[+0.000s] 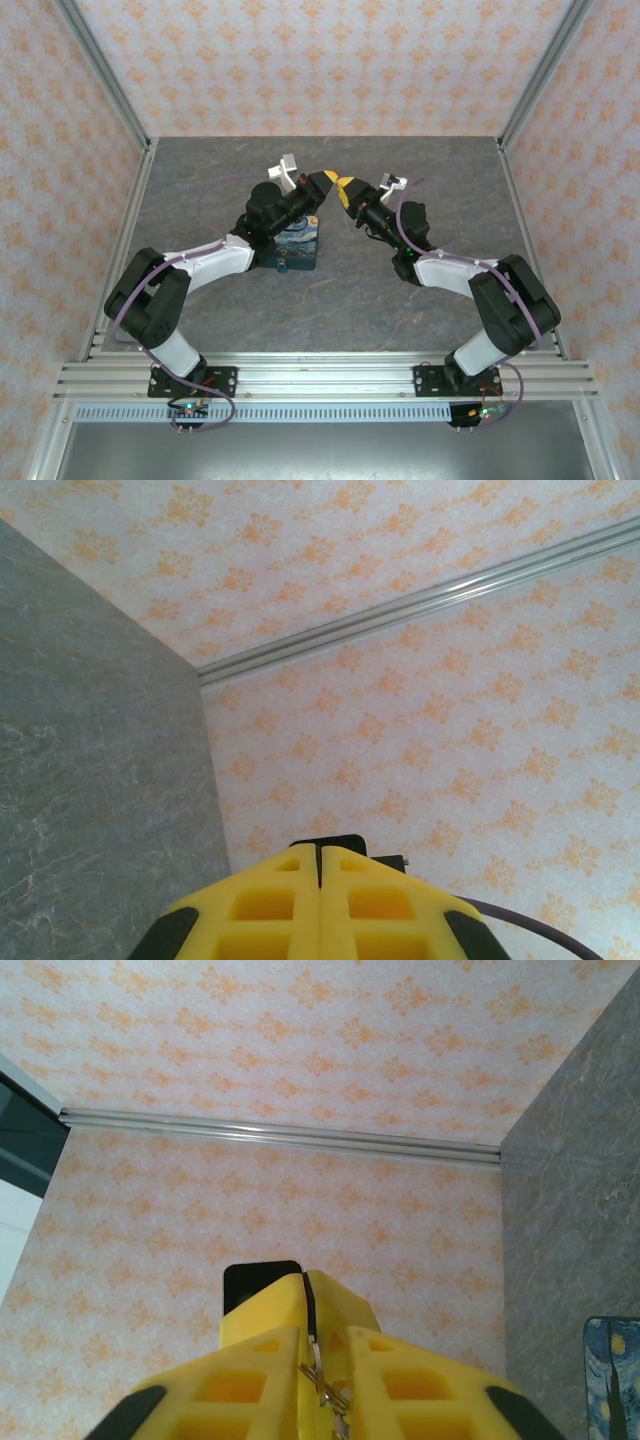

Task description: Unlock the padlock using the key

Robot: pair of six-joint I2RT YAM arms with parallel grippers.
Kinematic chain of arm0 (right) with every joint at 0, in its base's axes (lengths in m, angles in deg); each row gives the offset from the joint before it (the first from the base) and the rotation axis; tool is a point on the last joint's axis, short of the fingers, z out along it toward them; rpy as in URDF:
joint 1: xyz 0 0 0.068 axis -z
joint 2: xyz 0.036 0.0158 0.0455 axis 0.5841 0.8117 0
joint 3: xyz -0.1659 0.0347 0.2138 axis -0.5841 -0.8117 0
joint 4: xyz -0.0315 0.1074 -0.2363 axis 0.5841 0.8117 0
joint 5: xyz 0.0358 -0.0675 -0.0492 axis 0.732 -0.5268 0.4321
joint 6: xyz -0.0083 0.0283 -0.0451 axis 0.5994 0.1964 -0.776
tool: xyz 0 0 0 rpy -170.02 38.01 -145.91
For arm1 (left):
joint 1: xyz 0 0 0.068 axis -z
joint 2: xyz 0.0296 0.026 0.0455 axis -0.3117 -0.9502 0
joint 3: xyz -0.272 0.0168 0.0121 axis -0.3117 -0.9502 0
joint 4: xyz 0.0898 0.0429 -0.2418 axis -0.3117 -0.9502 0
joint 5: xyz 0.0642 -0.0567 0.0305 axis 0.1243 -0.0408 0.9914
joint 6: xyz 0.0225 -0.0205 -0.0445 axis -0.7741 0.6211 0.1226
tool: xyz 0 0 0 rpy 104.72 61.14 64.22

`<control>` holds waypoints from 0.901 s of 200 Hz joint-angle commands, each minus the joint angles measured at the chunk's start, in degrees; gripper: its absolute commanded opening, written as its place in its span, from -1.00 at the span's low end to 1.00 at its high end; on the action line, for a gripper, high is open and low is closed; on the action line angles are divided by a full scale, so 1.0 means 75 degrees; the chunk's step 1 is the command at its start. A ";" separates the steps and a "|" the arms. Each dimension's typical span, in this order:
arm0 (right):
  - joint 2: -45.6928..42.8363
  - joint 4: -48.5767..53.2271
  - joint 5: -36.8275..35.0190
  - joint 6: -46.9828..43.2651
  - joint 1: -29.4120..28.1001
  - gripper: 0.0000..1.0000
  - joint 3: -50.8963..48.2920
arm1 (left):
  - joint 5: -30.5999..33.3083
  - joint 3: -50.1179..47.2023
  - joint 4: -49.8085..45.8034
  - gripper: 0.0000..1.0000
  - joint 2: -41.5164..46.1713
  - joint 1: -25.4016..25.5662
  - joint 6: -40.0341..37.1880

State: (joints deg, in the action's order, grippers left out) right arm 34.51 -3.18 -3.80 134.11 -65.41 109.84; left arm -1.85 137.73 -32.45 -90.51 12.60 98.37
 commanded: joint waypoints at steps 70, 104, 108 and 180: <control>0.0014 -0.0024 0.0114 -0.0166 0.0344 -0.36 0.0347 | -0.0286 -0.0014 0.0219 -1.00 0.0129 0.0128 -0.0036; 0.0107 0.0065 0.0284 -0.0222 0.0346 -0.38 0.0475 | -0.0294 0.0007 0.0161 -1.00 0.0134 0.0141 -0.0040; 0.0119 0.0032 0.0317 -0.0215 0.0343 -0.38 0.0478 | -0.0280 0.0001 0.0161 -1.00 0.0124 0.0140 -0.0047; 0.0073 -0.0187 0.0595 -0.0164 0.0346 -0.49 0.0194 | -0.0208 0.0124 0.0082 -1.00 0.0015 0.0162 -0.0012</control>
State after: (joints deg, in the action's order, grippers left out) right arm 35.36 -1.91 -0.81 133.58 -62.92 111.87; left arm -3.14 137.75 -32.47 -90.51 13.41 98.37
